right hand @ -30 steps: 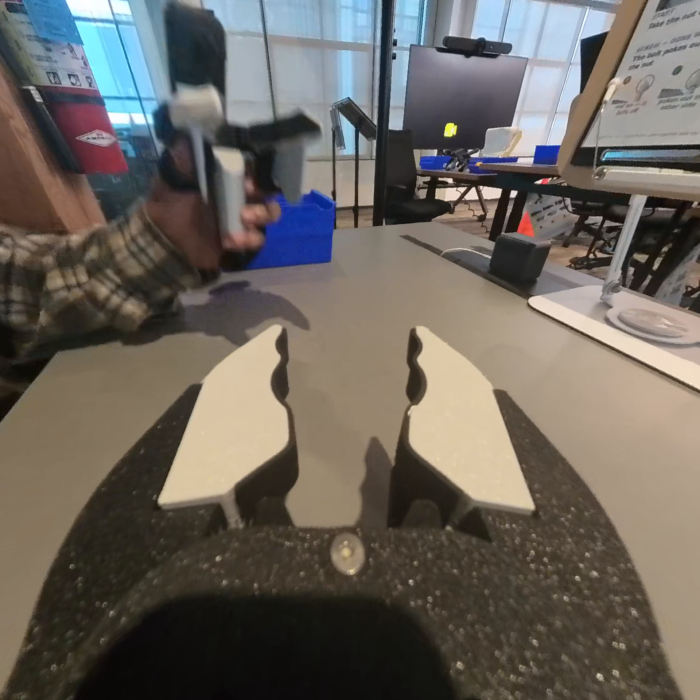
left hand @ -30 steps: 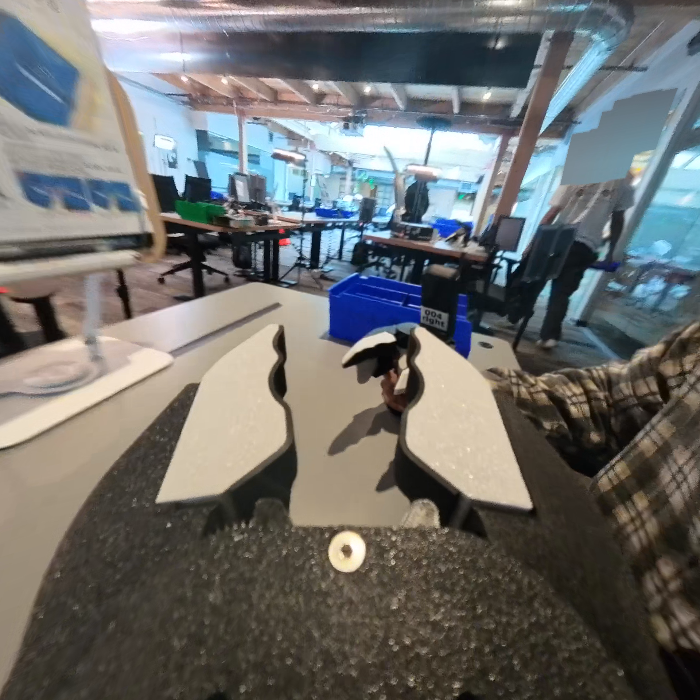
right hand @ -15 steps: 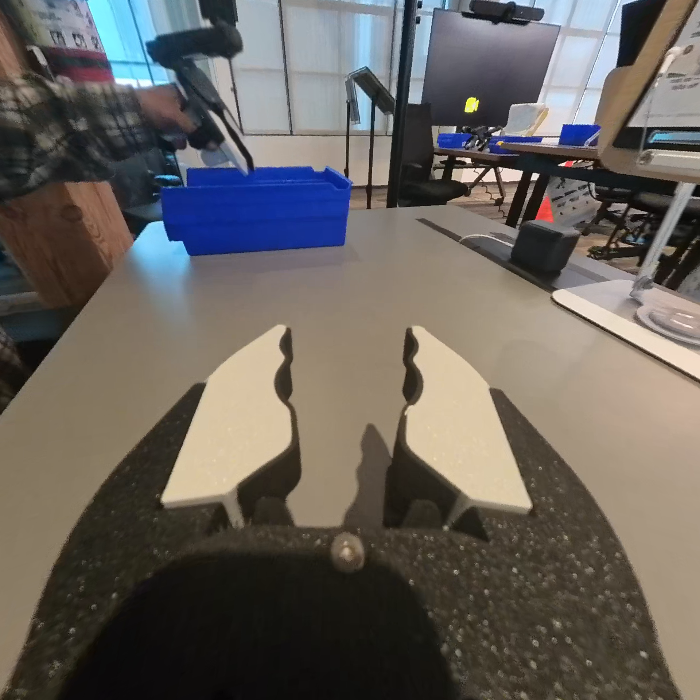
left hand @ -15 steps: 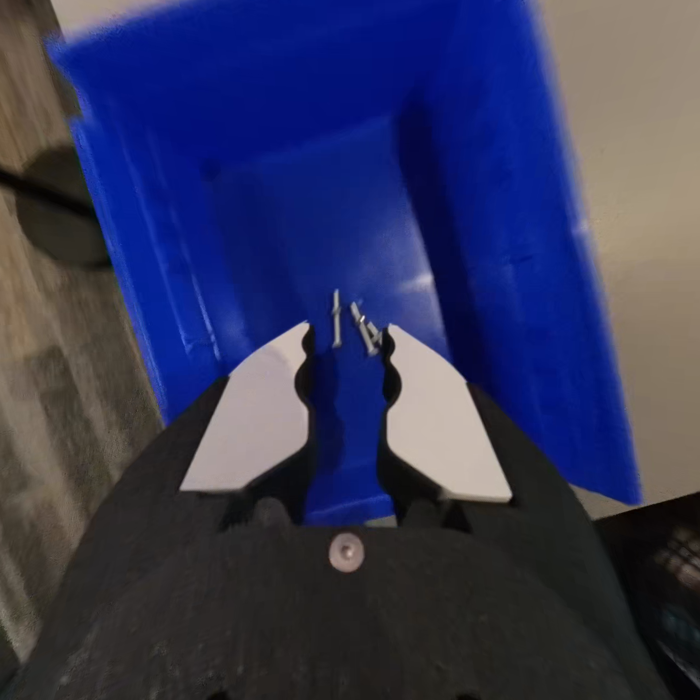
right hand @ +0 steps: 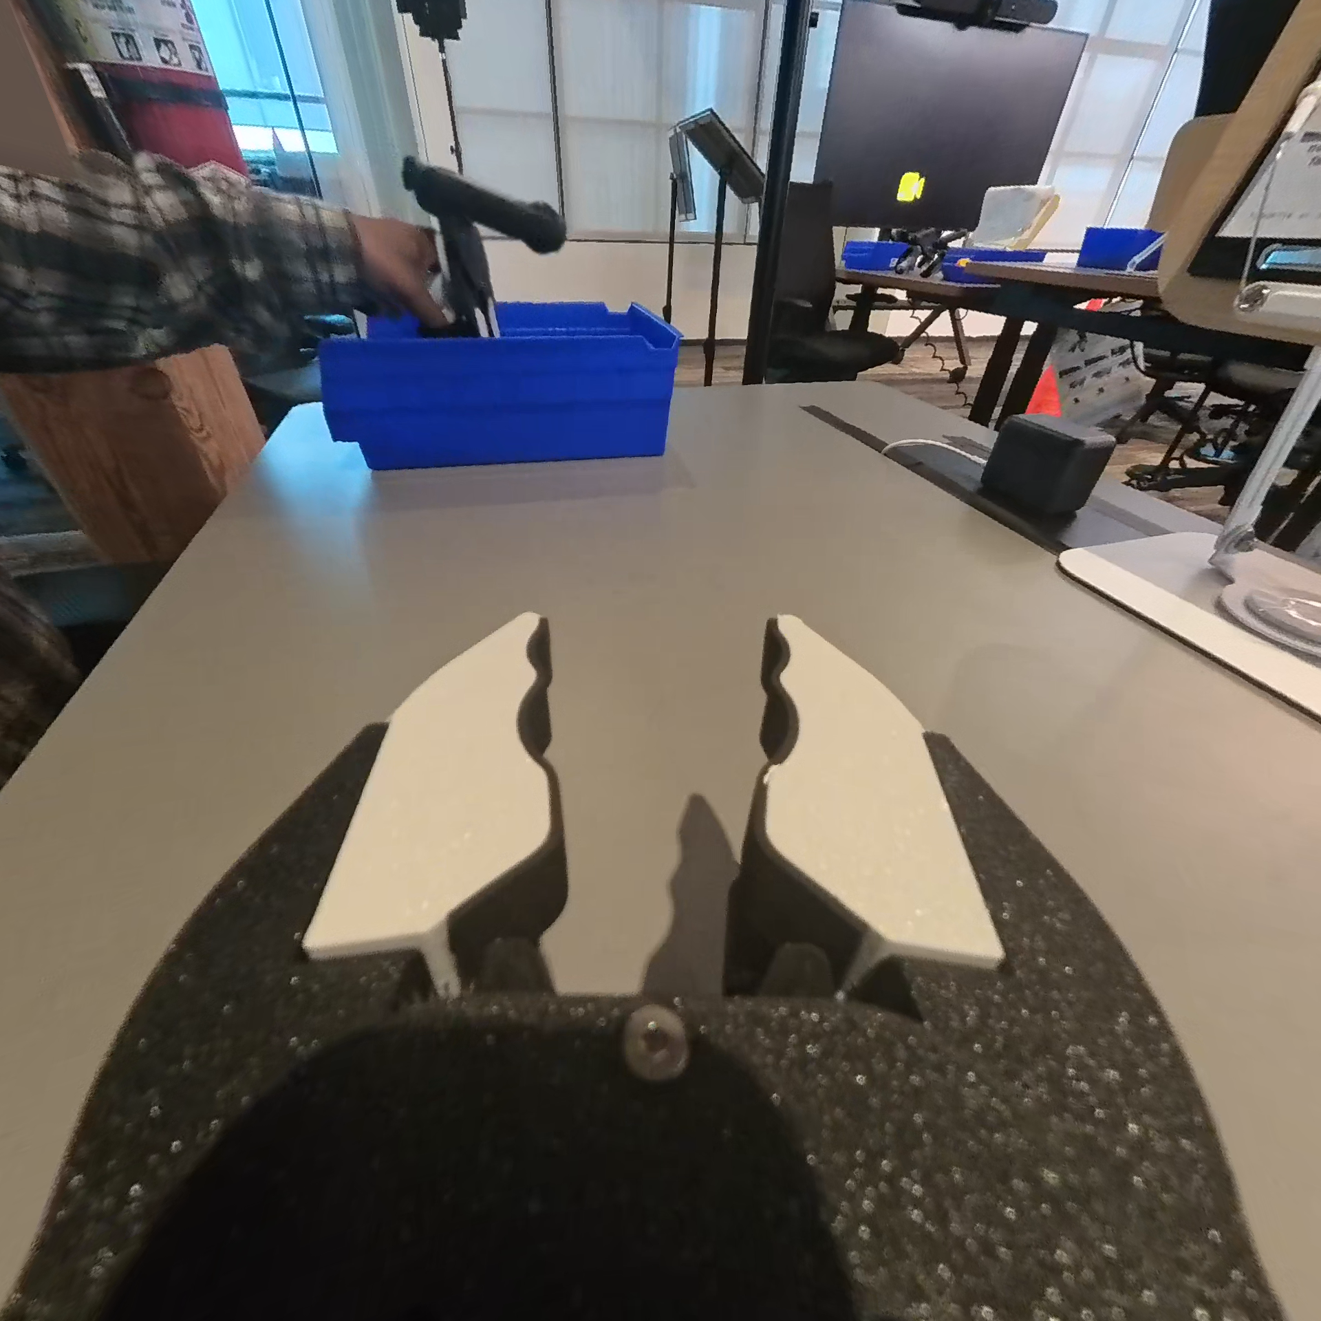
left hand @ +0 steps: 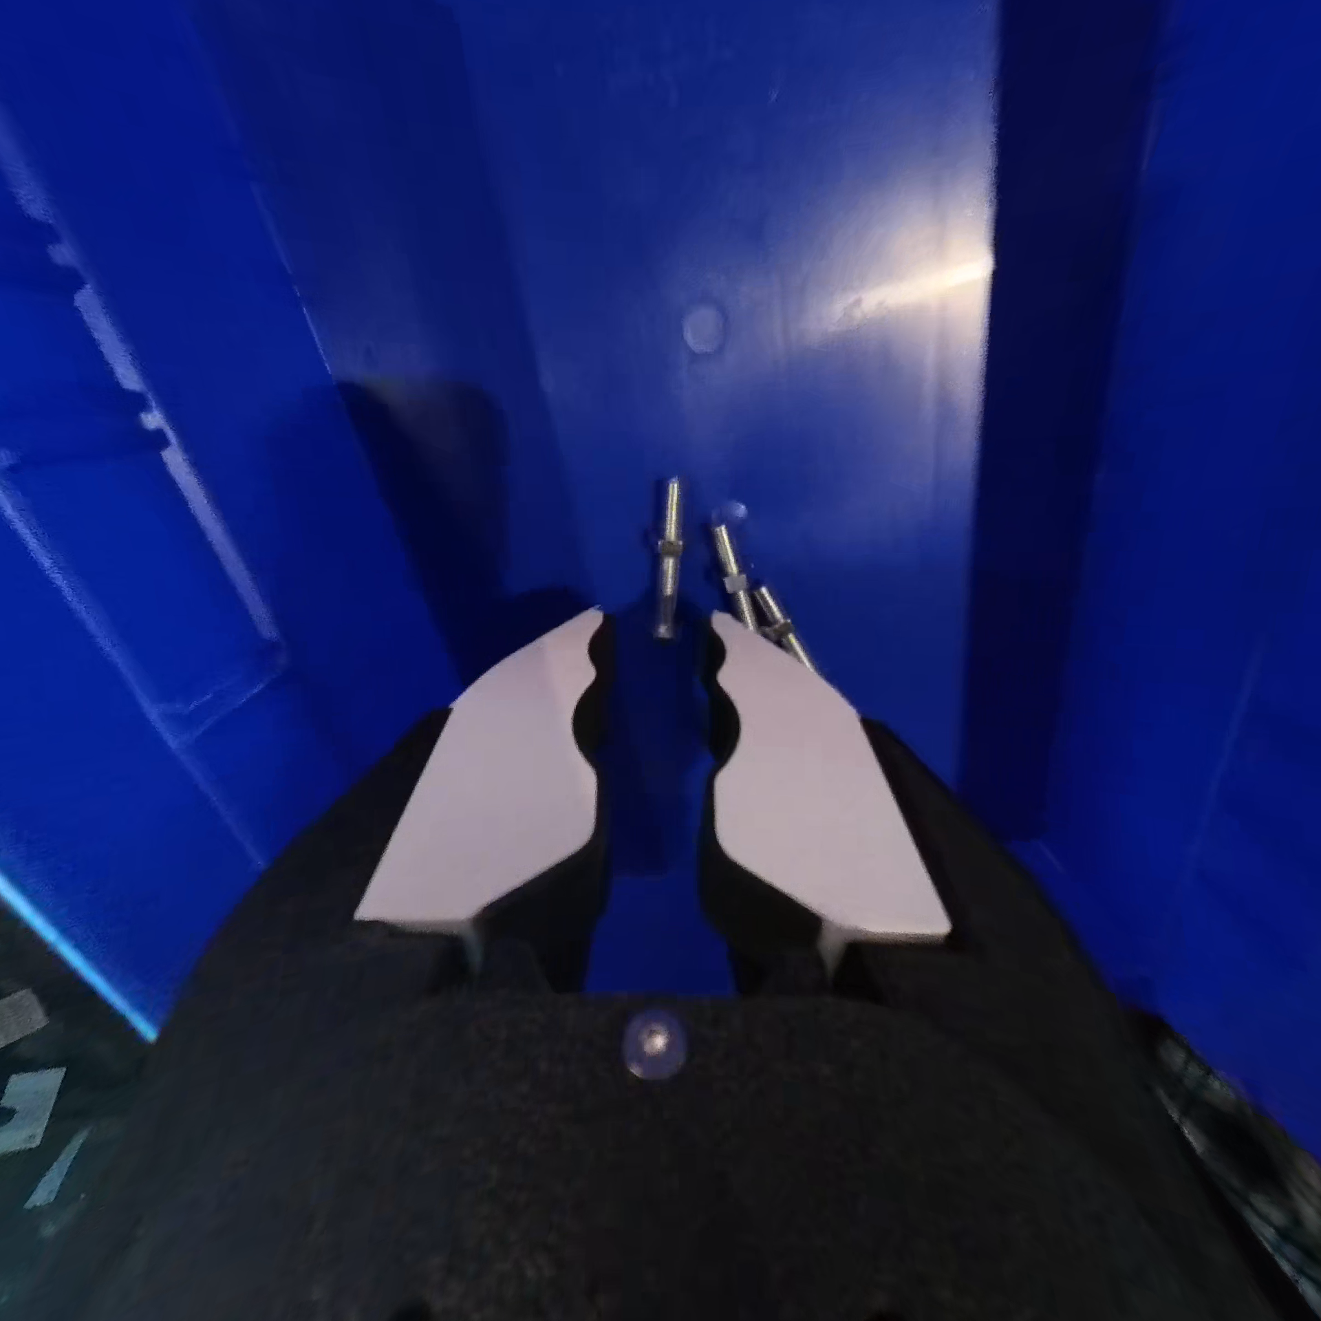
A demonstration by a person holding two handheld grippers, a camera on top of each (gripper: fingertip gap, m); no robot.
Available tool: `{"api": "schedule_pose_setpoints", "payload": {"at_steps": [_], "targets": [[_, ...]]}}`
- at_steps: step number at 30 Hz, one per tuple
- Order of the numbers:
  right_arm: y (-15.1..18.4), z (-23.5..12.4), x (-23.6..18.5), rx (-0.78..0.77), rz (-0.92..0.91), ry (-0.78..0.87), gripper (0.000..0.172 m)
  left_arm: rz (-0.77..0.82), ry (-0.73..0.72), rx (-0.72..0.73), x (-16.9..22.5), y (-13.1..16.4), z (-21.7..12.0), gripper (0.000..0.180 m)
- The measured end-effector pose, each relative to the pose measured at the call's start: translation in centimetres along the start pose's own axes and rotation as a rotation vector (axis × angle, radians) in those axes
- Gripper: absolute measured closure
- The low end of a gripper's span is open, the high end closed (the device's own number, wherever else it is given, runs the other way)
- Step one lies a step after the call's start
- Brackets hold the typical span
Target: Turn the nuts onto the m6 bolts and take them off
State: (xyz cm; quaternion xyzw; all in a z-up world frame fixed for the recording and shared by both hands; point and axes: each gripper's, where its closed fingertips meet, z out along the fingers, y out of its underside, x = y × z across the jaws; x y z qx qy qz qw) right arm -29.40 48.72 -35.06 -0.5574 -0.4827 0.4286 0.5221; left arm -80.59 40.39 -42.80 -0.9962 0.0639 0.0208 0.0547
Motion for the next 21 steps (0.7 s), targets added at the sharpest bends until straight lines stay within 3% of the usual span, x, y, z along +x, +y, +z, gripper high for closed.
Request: {"api": "schedule_pose_setpoints", "payload": {"at_steps": [4, 7, 13, 17, 21], "targets": [[0.0, 0.0, 0.0, 0.001, 0.006, -0.004, 0.115, 0.000, 0.007, -0.027, 0.1, 0.1, 1.1, 0.160], [0.1, 0.0, 0.0, -0.007, 0.004, -0.005, 0.115, -0.005, 0.030, -0.033, 0.5, 0.1, 1.6, 0.174], [-0.4, 0.1, -0.5, 0.023, 0.039, -0.041, 0.120, -0.015, 0.016, 0.003, 0.5, 0.3, 1.1, 0.175], [-1.2, -0.4, -0.3, 0.071, 0.068, -0.034, 0.123, -0.067, 0.066, 0.242, 0.8, -1.6, -3.4, 0.175], [-1.7, -0.9, 0.5, 0.109, 0.127, -0.017, 0.124, 0.041, 0.210, 0.713, 6.4, -6.7, -13.7, 0.175]]}}
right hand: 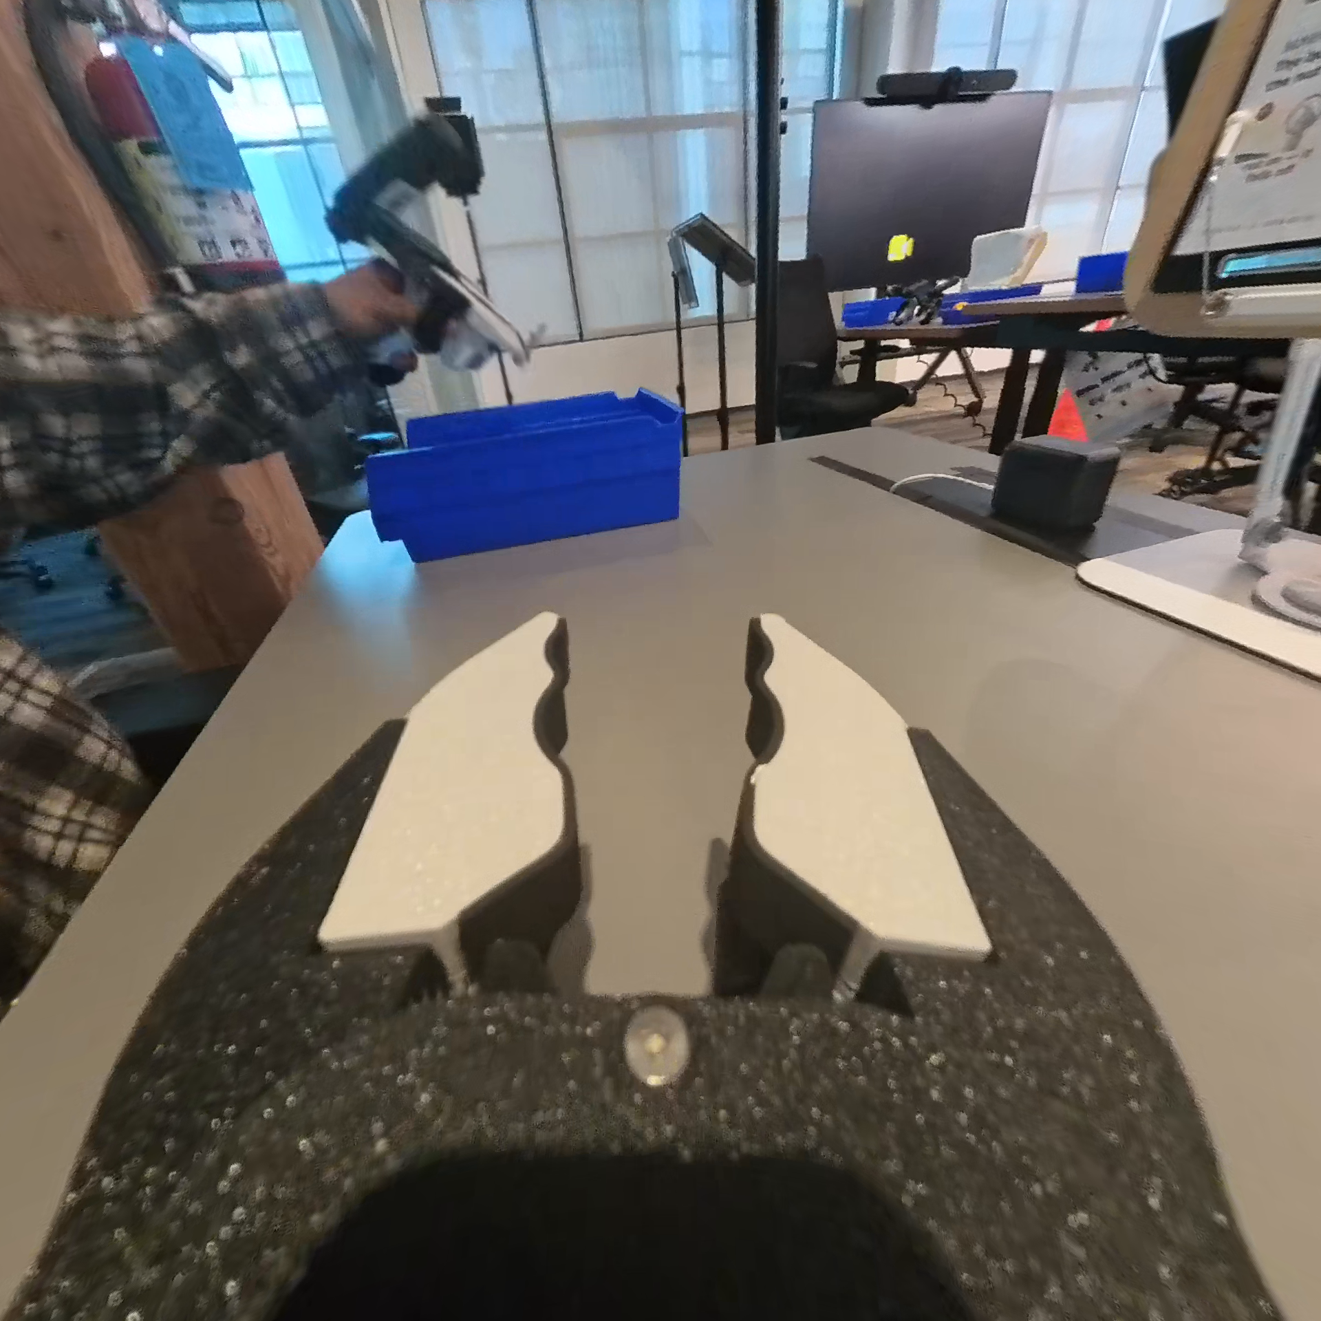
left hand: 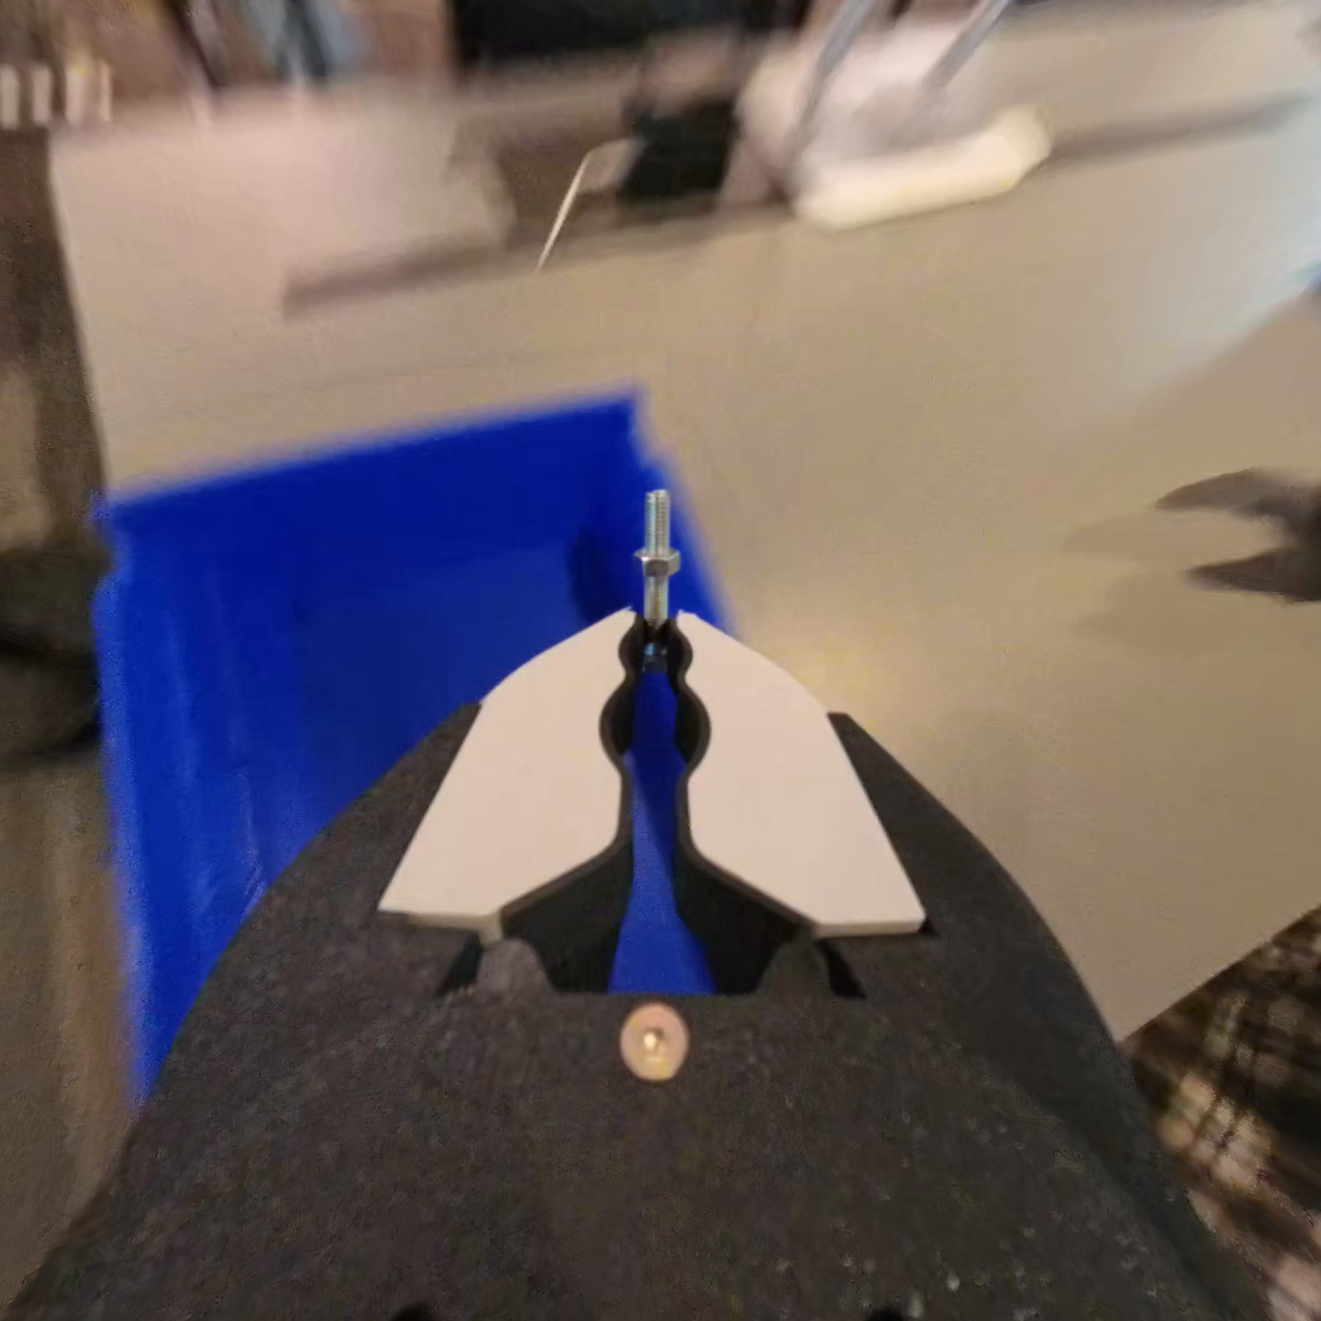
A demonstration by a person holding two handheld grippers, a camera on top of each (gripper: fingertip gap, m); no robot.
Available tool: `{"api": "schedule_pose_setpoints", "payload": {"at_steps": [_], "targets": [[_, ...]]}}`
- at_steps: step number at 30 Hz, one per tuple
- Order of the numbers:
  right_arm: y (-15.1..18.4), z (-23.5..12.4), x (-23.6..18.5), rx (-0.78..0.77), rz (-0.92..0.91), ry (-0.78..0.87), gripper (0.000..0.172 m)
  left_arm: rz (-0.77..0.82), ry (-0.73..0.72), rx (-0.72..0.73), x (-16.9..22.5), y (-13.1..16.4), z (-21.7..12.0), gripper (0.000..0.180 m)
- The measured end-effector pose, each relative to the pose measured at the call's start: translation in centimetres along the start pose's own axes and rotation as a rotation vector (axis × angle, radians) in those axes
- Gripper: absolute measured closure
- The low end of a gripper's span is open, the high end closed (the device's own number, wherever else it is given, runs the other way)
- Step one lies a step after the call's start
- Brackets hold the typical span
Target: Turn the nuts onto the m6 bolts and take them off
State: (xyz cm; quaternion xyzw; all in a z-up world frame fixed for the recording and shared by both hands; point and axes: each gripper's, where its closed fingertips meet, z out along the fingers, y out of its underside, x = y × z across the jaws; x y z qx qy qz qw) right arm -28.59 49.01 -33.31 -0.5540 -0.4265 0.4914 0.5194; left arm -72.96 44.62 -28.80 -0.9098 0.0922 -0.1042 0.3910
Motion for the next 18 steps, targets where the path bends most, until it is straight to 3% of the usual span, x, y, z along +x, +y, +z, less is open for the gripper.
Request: {"api": "schedule_pose_setpoints", "payload": {"at_steps": [3, 5, 8, 10, 13, 18], "targets": [[-0.6, -0.3, 0.9, 0.021, 0.040, 0.082, 0.124, 0.143, 0.205, 0.323, 10.2, -6.8, -1.5, 0.175], [-2.7, -0.5, 1.3, 0.097, 0.117, 0.159, 0.109, 0.200, 0.371, 0.482, 17.7, -9.3, -1.2, 0.176], [-8.0, -0.6, -0.3, 0.268, 0.151, 0.192, 0.082, 0.225, 0.634, 0.605, 27.4, -10.2, 1.3, 0.175], [-10.9, 0.2, -2.0, 0.274, 0.093, 0.180, 0.076, 0.228, 0.797, 0.611, 32.2, -9.7, 3.8, 0.175], [-13.4, 1.9, -4.2, 0.216, 0.021, 0.123, 0.077, 0.218, 0.973, 0.612, 36.6, -8.9, 6.2, 0.176], [-12.4, 3.9, -3.8, 0.066, -0.008, 0.098, 0.076, 0.243, 1.072, 0.607, 38.8, -7.8, 7.6, 0.176]]}}
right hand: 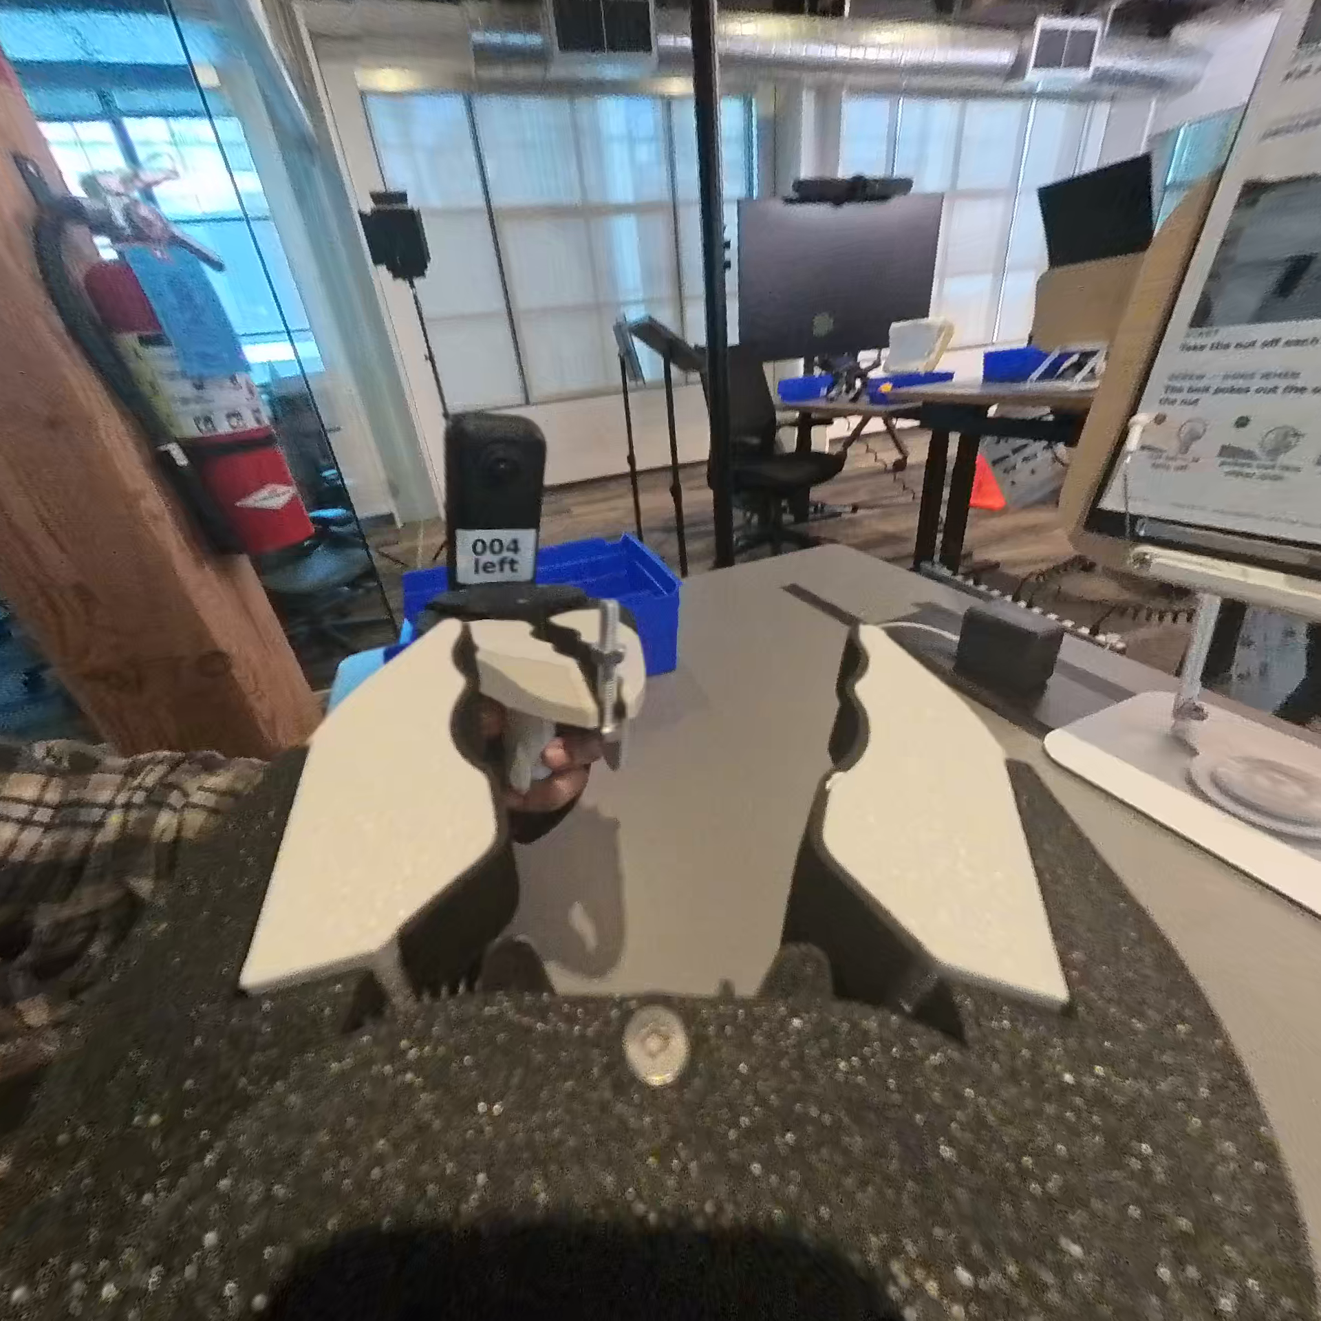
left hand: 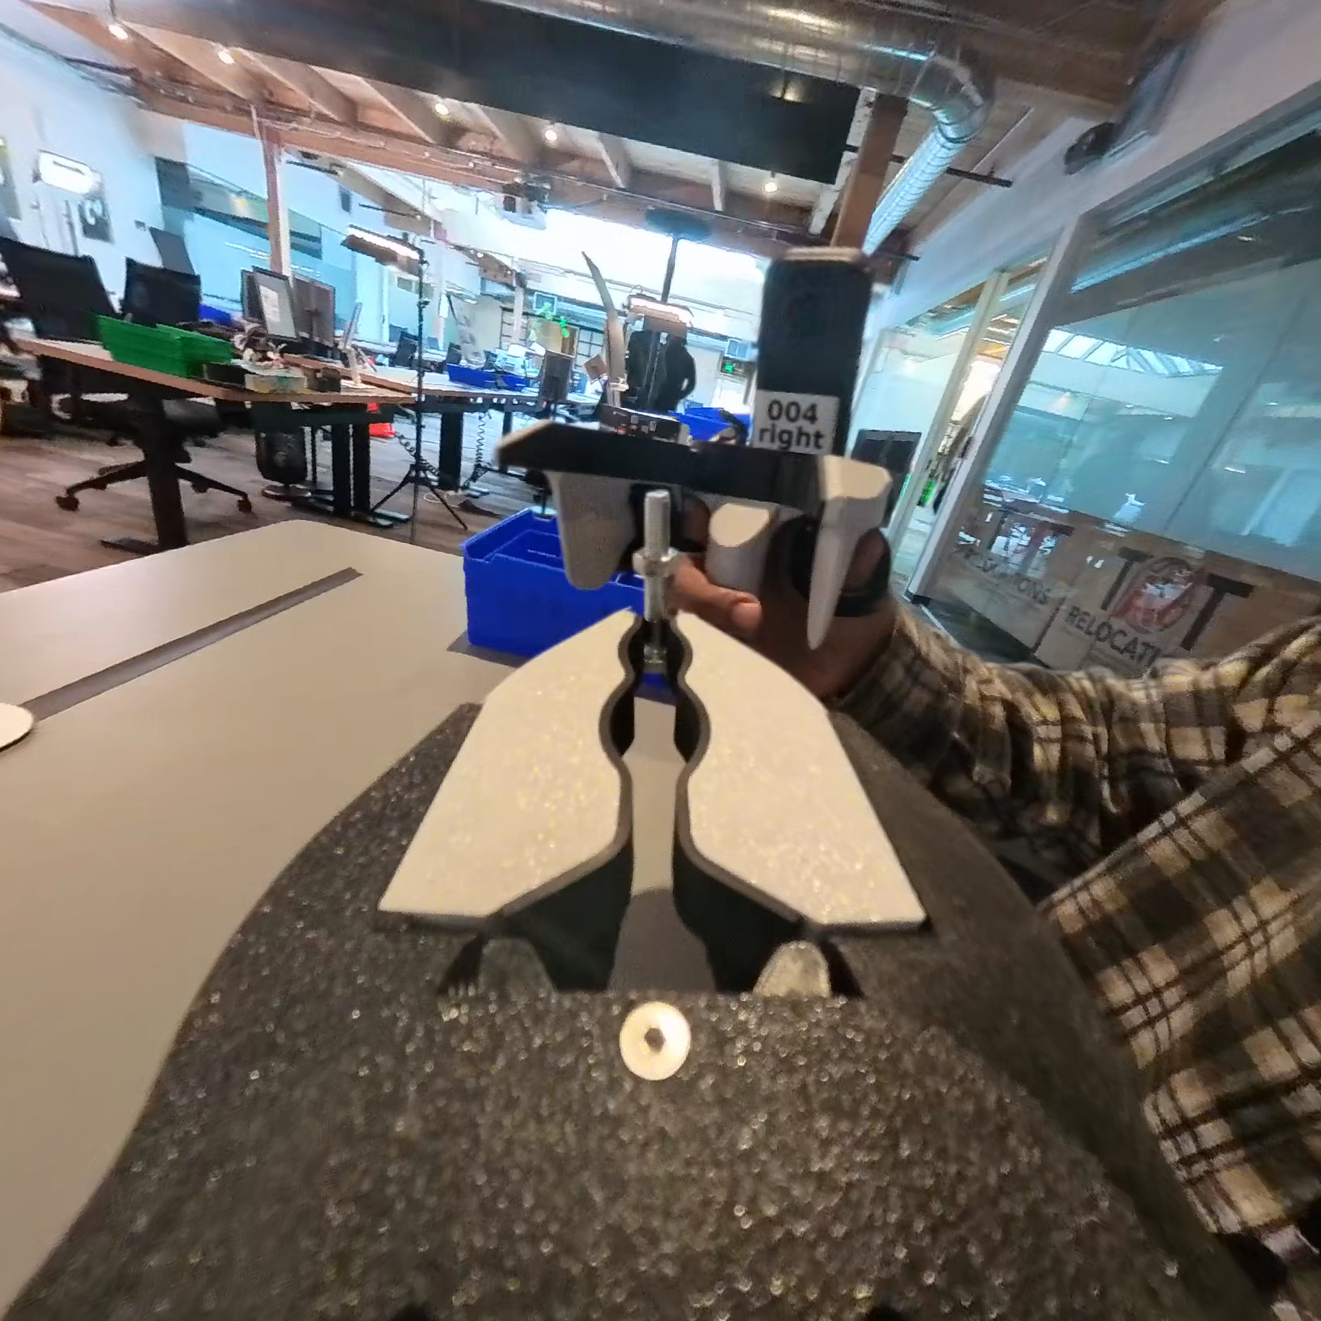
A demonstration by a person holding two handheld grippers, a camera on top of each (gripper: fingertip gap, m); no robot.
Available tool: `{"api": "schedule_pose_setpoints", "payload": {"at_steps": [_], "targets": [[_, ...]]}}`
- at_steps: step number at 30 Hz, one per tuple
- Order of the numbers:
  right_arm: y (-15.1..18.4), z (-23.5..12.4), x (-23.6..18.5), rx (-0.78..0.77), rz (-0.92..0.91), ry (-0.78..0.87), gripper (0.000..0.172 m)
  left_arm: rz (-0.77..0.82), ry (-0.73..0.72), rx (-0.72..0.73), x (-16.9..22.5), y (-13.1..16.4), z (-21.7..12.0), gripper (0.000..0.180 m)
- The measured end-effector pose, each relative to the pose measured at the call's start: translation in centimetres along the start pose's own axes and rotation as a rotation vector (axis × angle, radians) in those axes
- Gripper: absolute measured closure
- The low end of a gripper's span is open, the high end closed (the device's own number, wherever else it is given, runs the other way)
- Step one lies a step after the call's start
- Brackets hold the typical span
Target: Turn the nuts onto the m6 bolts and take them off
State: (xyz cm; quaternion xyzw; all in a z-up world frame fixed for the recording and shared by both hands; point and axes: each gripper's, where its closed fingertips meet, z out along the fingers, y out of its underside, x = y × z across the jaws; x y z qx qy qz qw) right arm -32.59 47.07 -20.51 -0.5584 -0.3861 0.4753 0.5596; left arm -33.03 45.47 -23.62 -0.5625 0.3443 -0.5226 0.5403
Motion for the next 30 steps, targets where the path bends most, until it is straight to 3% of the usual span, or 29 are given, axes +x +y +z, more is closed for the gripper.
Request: {"api": "schedule_pose_setpoints", "payload": {"at_steps": [9, 14, 18, 24, 27, 30], "targets": [[2.0, 2.6, 1.0, -0.076, 0.028, -0.049, 0.078, 0.019, 0.065, 0.029, 1.0, 0.1, -0.3, 0.176], [1.0, 1.8, 1.6, -0.044, 0.013, -0.044, 0.078, 0.028, 0.067, 0.073, 1.1, -0.5, -1.1, 0.176], [0.7, 3.3, -0.4, -0.047, -0.001, -0.120, 0.078, 0.043, 0.080, 0.091, 1.6, -0.7, -1.1, 0.176], [-0.2, 2.0, 1.2, 0.009, 0.056, -0.095, 0.079, 0.059, 0.072, 0.114, 1.6, -1.2, -1.7, 0.176], [0.2, 3.6, -0.8, -0.030, 0.022, -0.154, 0.077, 0.062, 0.075, 0.106, 1.6, -1.1, -1.5, 0.176], [0.6, 3.4, 0.3, -0.050, 0.010, -0.113, 0.075, 0.073, 0.067, 0.110, 1.7, -1.1, -1.6, 0.176]]}}
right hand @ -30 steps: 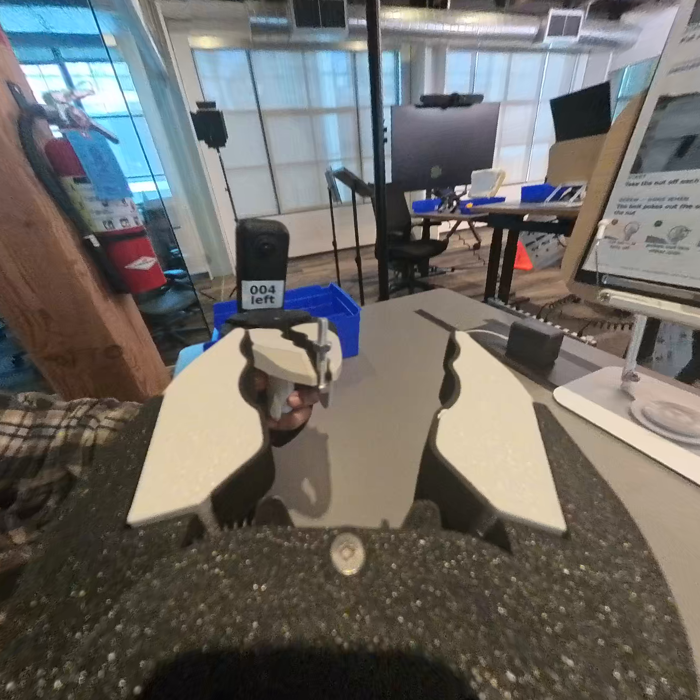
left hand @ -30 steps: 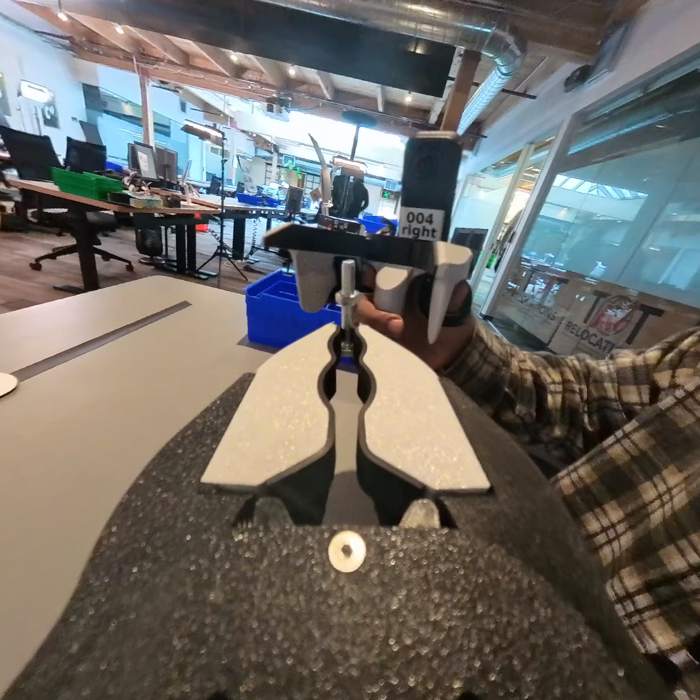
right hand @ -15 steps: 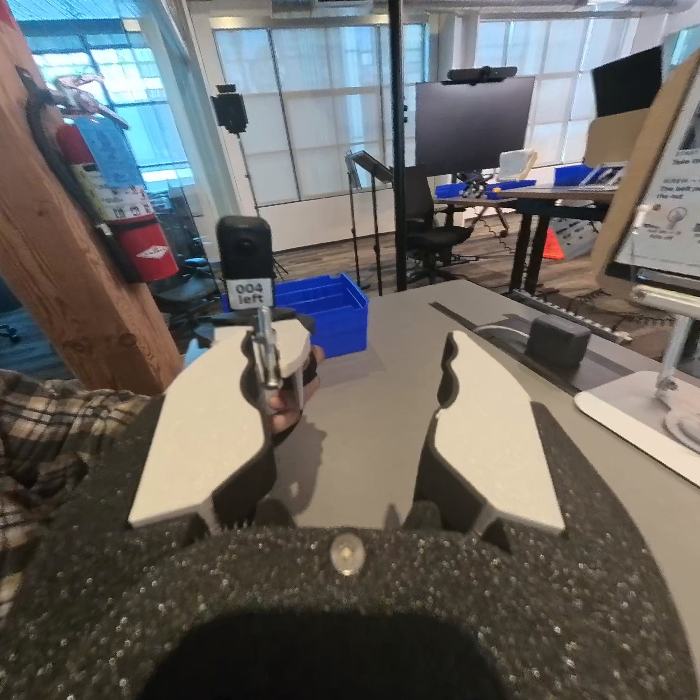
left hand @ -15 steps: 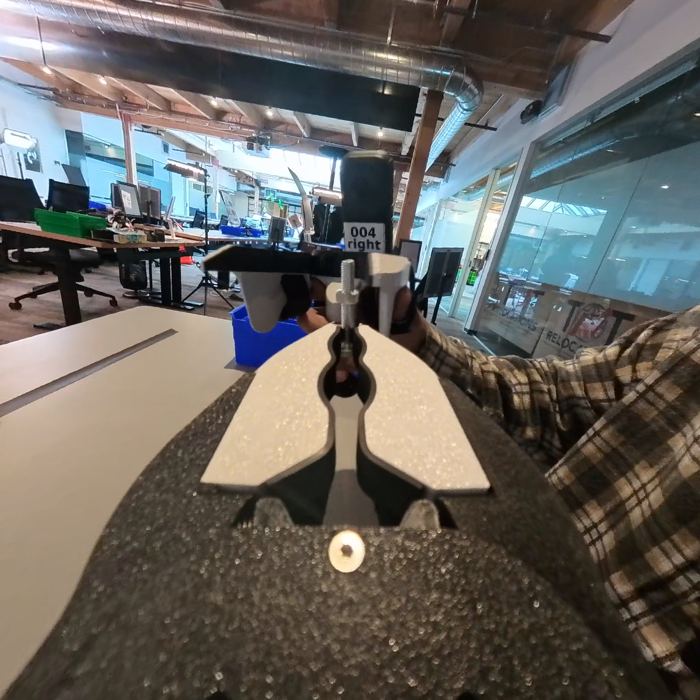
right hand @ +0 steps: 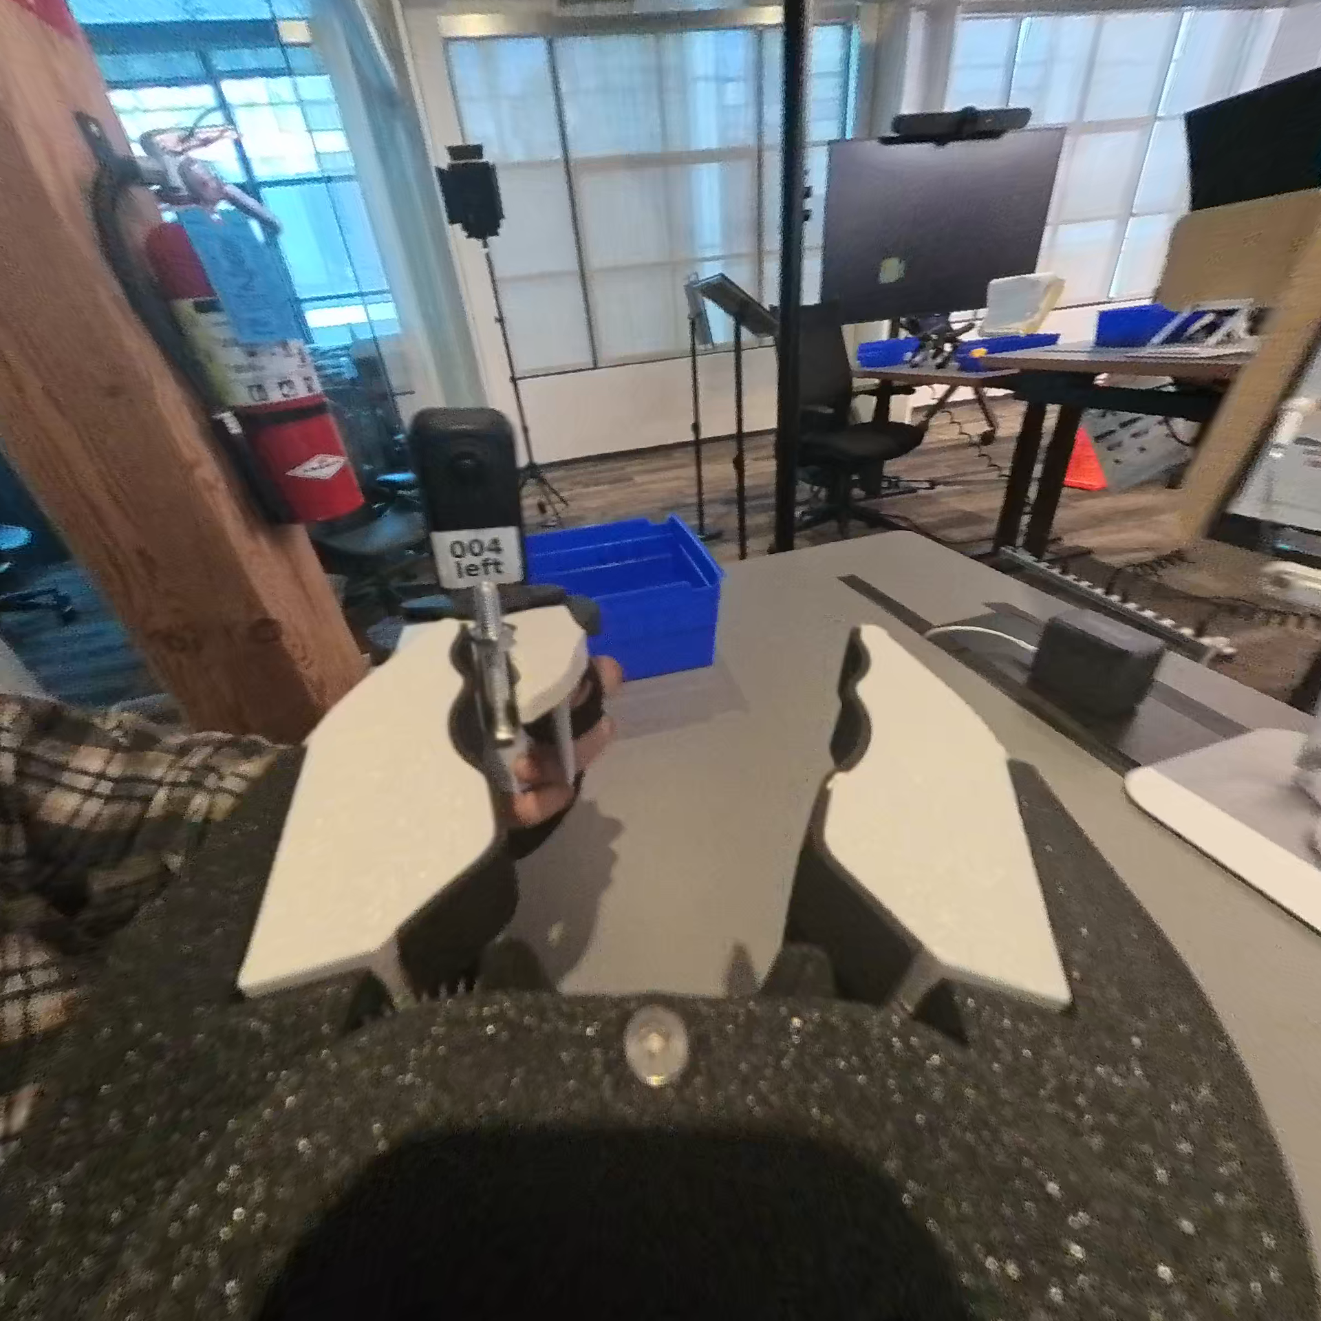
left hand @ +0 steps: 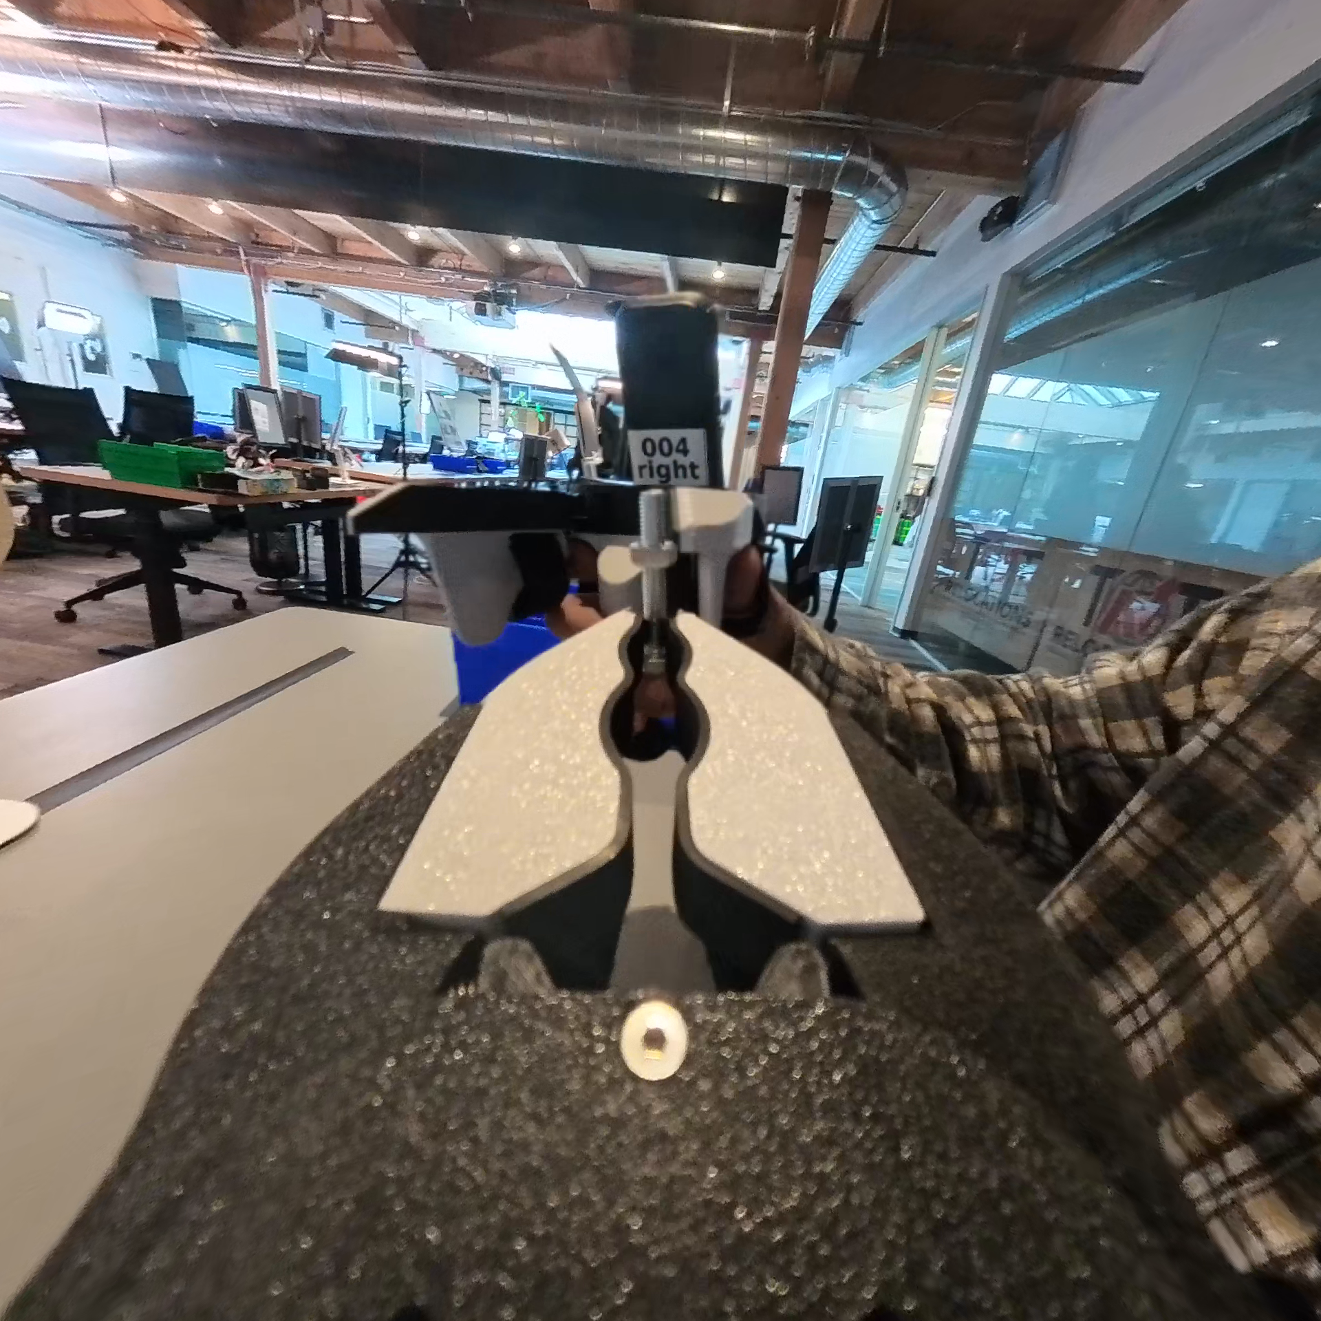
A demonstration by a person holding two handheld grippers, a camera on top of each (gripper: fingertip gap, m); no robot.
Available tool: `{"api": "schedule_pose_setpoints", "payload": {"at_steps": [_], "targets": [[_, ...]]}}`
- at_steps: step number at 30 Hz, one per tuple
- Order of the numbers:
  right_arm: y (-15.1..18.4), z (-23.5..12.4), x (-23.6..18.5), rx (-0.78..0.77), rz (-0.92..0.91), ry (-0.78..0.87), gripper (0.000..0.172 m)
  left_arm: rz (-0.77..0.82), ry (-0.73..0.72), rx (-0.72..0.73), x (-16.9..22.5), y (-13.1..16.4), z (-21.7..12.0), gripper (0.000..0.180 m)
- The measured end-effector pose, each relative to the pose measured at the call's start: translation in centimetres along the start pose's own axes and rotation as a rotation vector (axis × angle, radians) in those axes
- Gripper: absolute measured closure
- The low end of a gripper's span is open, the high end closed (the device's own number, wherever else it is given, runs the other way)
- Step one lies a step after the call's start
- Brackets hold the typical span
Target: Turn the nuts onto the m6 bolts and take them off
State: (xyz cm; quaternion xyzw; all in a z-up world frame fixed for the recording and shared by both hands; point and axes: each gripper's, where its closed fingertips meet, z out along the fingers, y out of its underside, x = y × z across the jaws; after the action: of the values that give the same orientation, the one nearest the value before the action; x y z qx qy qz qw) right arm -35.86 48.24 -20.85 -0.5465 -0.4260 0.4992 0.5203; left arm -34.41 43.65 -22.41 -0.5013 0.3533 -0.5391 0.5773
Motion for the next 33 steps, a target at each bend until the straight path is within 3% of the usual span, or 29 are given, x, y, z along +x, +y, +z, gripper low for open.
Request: {"api": "schedule_pose_setpoints", "payload": {"at_steps": [4, 7, 11, 16, 20, 24, 29, 33], "targets": [[-0.7, -0.6, 0.1, 0.042, 0.042, -0.024, 0.078, -0.008, -0.001, 0.000, -0.3, 0.0, -0.1, 0.176], [0.5, 1.0, -1.1, -0.043, -0.029, -0.038, 0.076, -0.005, 0.009, -0.003, -0.1, 0.2, 0.1, 0.176], [-0.2, -0.8, 0.9, 0.008, 0.030, 0.002, 0.077, 0.007, -0.003, 0.002, -0.2, -0.1, -0.2, 0.176], [0.2, 1.1, -0.7, -0.032, -0.014, -0.035, 0.077, 0.004, 0.002, -0.005, -0.1, 0.1, 0.1, 0.176], [-0.2, -0.7, 1.0, 0.016, 0.028, -0.004, 0.081, 0.002, -0.011, 0.014, -0.4, -0.3, -0.4, 0.176], [-0.1, 1.5, -1.2, -0.029, -0.036, -0.057, 0.079, 0.012, -0.002, 0.008, -0.2, -0.2, -0.2, 0.176], [-0.3, -0.3, 0.7, 0.010, 0.014, -0.022, 0.078, 0.013, -0.018, 0.014, -0.5, -0.4, -0.6, 0.176], [-0.1, 1.8, -1.1, -0.036, -0.064, -0.056, 0.077, 0.010, -0.008, 0.010, -0.3, -0.1, -0.3, 0.176]]}}
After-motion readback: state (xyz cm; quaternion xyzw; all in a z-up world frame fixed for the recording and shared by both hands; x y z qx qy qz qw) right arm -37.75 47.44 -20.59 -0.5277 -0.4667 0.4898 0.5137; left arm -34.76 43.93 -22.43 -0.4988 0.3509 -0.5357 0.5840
